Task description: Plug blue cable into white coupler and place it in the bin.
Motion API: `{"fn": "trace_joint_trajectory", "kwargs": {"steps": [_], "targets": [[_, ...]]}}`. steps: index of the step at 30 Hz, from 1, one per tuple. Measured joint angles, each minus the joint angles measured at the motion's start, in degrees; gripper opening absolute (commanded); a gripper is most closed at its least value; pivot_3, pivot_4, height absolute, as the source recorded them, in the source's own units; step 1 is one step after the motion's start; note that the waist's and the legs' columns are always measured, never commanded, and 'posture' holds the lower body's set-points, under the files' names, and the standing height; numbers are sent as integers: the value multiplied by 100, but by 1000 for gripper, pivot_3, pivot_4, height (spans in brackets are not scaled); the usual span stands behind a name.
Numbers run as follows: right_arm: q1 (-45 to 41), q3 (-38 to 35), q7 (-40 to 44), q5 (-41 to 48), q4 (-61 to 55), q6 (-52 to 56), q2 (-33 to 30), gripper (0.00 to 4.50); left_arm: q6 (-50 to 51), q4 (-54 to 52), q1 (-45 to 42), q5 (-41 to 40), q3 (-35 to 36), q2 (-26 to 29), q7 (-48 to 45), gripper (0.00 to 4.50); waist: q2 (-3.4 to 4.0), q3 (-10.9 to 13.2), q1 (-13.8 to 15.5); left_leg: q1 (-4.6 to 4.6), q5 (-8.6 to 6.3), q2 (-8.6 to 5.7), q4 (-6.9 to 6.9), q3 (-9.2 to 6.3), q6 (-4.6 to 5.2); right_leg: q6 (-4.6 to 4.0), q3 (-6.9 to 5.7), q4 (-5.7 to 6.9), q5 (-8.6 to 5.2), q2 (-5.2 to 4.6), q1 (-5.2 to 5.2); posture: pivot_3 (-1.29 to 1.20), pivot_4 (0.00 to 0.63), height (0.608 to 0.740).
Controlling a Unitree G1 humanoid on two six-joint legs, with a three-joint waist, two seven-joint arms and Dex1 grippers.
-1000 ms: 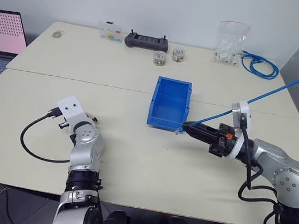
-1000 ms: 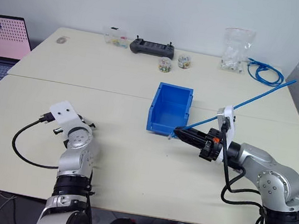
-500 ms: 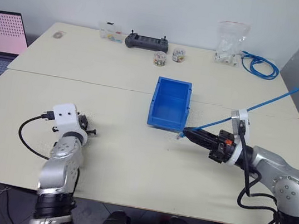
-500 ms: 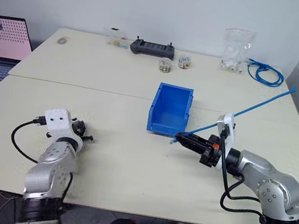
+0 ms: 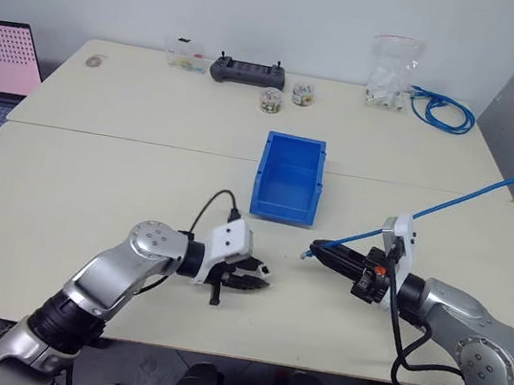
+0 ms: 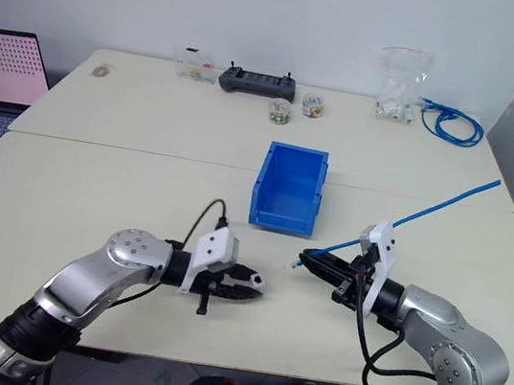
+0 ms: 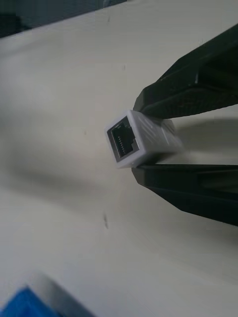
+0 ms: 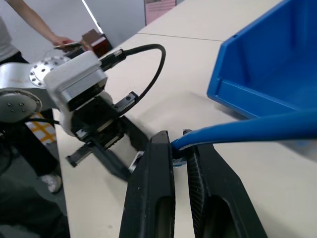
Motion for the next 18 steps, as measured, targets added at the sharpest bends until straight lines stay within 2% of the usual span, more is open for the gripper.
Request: {"fn": "trace_joint_trajectory", "kwargs": {"steps": [6,13,18], "targets": [[-21,386,153,-593,-153,-285,-224,78,-581,627,-485,434,-323,-221,-489,955,0,-1,15,-2,0,-6,4,-2,2,2,-3,-4,0,0,3,0,150,740],[-202,1055,647,-1206,-201,-651,-387,77,-699,791,-570,600,-342,-382,-613,955,-2,-2,37,0,0,-7,8,-9,2,4,-8,-7,0,-1,12,0,150,740],[-387,1513,1007,-1712,195,-1058,-343,77,-729,823,-570,646,-328,-415,-640,954,-2,-2,37,11,0,-8,8,-13,3,5,-10,-10,-1,-1,26,0,150,740]]}}
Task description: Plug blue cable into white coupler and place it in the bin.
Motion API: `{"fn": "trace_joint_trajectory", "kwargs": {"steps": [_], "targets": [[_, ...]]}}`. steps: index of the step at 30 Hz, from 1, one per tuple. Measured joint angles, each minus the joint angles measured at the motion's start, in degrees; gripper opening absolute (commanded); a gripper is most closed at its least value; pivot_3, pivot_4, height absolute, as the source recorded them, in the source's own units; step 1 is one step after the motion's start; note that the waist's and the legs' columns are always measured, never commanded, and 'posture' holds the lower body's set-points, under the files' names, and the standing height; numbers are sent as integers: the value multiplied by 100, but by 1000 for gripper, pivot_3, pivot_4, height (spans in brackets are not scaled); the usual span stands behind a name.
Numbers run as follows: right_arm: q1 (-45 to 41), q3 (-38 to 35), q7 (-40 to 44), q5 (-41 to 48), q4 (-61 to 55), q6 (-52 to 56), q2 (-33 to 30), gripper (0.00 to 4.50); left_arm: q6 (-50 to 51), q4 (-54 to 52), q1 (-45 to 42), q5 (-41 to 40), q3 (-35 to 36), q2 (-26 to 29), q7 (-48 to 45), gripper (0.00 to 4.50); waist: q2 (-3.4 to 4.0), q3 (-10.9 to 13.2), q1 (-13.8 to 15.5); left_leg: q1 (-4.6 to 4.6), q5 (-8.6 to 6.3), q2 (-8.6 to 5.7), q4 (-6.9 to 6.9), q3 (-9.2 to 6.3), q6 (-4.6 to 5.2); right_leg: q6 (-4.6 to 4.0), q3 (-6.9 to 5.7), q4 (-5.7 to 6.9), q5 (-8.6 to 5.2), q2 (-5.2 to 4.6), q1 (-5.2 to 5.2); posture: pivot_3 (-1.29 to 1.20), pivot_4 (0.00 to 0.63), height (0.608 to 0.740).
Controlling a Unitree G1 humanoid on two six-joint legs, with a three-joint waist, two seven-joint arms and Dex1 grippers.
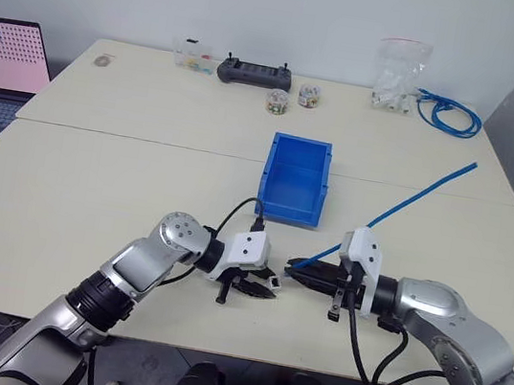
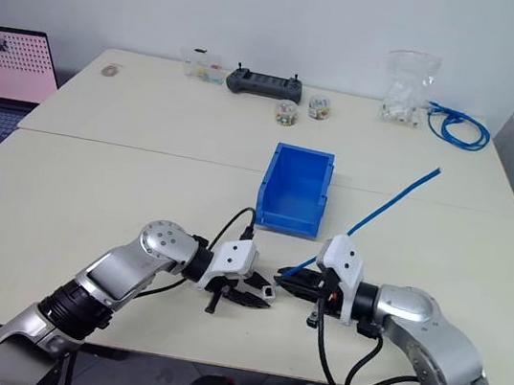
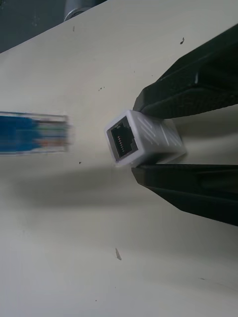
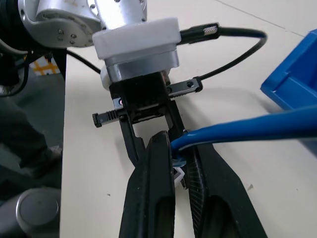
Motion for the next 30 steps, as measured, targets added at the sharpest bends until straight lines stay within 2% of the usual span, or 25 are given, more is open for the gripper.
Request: {"fn": "trace_joint_trajectory", "kwargs": {"steps": [11,30], "targets": [[-202,295,582,-507,641,-612,157,77,-98,23,20,95,33,-66,-15,954,0,0,5,4,0,-1,2,-3,0,0,-2,0,0,-4,5,0,150,740],[-418,491,1138,-1134,1036,-1226,189,75,-211,139,37,108,84,-108,-87,953,2,-3,-3,13,0,1,2,-3,0,0,-1,2,0,-4,10,0,150,740]]}}
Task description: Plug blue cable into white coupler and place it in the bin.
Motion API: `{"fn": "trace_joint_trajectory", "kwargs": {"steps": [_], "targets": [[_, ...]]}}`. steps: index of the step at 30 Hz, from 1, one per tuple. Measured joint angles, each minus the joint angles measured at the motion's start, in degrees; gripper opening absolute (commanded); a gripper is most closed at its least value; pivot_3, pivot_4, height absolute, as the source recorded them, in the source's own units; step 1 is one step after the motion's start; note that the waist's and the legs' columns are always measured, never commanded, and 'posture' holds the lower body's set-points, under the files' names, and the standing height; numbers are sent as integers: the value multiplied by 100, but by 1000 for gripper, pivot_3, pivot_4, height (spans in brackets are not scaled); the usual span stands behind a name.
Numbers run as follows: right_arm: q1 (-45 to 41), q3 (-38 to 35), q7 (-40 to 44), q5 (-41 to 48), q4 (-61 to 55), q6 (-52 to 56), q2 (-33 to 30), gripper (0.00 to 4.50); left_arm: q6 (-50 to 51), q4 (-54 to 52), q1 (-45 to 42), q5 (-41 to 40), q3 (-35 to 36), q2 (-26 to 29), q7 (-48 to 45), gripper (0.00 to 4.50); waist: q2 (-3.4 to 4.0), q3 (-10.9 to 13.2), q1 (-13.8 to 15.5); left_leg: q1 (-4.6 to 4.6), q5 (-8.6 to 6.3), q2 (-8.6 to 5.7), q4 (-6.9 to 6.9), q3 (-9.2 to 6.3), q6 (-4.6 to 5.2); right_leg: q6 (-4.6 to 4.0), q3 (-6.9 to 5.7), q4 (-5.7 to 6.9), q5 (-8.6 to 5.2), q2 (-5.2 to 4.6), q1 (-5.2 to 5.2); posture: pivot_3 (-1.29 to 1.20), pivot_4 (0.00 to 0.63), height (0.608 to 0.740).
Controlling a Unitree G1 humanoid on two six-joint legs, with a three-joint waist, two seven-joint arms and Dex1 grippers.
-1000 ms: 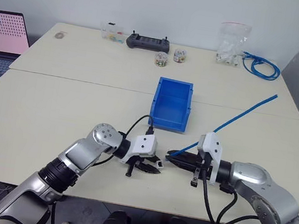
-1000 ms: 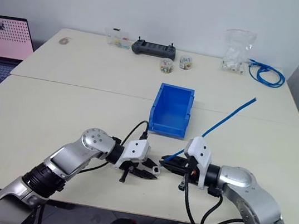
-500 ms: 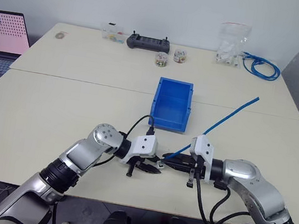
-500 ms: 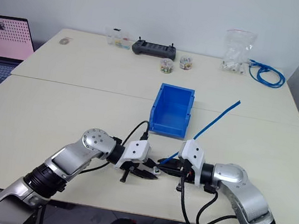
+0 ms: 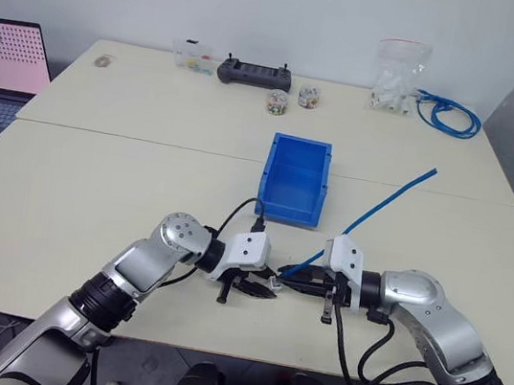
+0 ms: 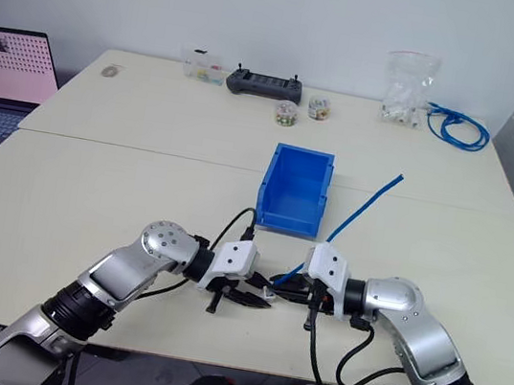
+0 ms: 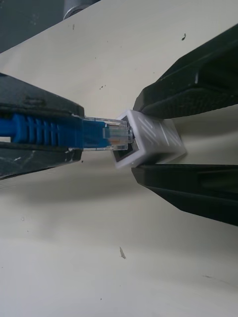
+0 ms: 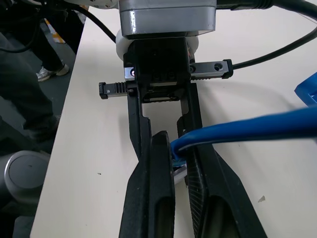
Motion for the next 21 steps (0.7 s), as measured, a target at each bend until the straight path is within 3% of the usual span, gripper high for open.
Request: {"fn": "trace_joint_trajectory", "kwargs": {"steps": [21], "targets": [[-1139,487,1243,-444,821,-290,-107,74,-124,14,46,45,11,-3,-51,952,2,-8,-8,7,0,1,0,1,0,-3,1,3,1,0,4,0,150,740]]}}
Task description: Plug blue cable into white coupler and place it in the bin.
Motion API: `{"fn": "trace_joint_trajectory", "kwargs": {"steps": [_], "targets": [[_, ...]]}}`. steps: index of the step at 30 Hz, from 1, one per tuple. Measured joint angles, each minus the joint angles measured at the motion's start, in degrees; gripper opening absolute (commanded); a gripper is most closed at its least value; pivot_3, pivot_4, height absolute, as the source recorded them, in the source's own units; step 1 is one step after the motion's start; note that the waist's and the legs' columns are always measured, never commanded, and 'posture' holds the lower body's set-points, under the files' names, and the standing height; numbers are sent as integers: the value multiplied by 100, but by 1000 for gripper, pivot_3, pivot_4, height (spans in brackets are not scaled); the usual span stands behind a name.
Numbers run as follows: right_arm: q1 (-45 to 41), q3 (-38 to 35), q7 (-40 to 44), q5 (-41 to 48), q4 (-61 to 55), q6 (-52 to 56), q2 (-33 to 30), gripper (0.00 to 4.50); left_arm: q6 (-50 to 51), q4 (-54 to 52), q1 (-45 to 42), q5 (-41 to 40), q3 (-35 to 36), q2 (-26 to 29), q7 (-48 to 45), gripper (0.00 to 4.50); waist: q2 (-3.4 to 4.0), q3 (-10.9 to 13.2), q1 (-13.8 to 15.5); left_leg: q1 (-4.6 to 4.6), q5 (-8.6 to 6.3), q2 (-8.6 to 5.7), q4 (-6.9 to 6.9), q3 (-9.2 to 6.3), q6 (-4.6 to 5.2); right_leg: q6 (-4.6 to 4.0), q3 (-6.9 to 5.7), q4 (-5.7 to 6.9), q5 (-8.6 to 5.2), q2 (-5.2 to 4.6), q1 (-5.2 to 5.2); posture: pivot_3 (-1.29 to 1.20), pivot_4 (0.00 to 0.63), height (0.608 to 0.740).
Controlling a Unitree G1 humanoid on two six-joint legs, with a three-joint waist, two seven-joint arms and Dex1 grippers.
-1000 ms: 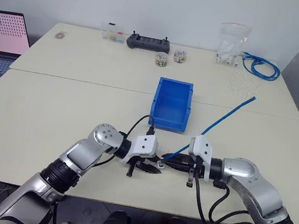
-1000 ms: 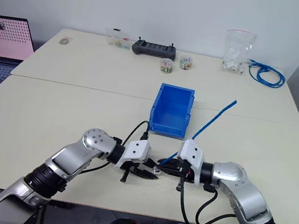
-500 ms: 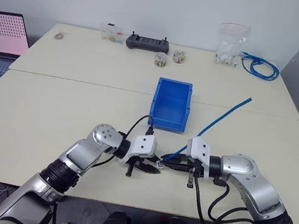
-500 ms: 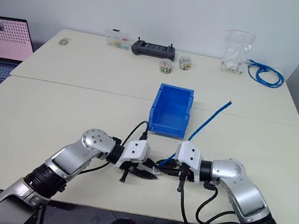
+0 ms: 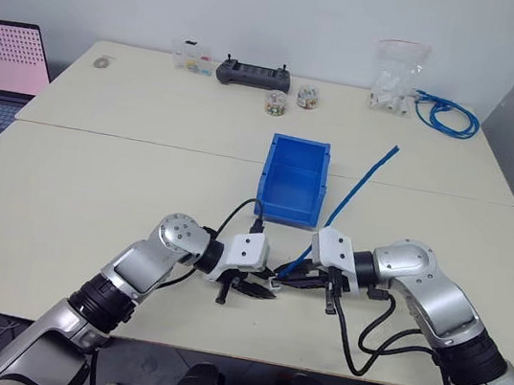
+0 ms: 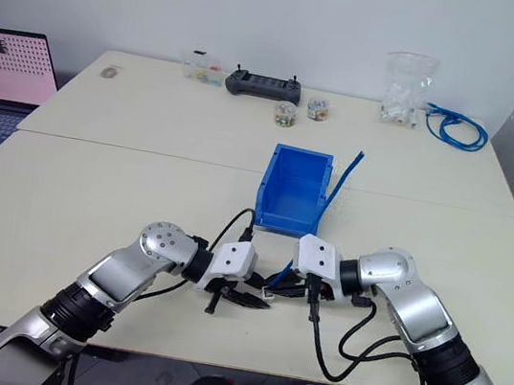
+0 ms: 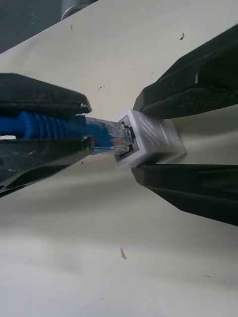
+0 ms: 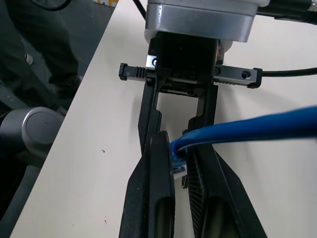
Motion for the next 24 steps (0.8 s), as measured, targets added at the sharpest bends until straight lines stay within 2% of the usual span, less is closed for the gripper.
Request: {"fn": "trace_joint_trajectory", "kwargs": {"steps": [15,24], "targets": [[-13,77,73,-160,110,75,136,73,20,32,-16,59,5,-47,-42,951,4,-12,4,3,0,-1,0,0,0,-6,0,1,3,-1,2,0,150,740],[5,171,163,-304,393,-44,207,72,111,73,0,130,19,-98,-44,949,12,-99,0,29,-1,0,-7,4,2,1,3,-1,-3,0,24,0,150,740]]}}
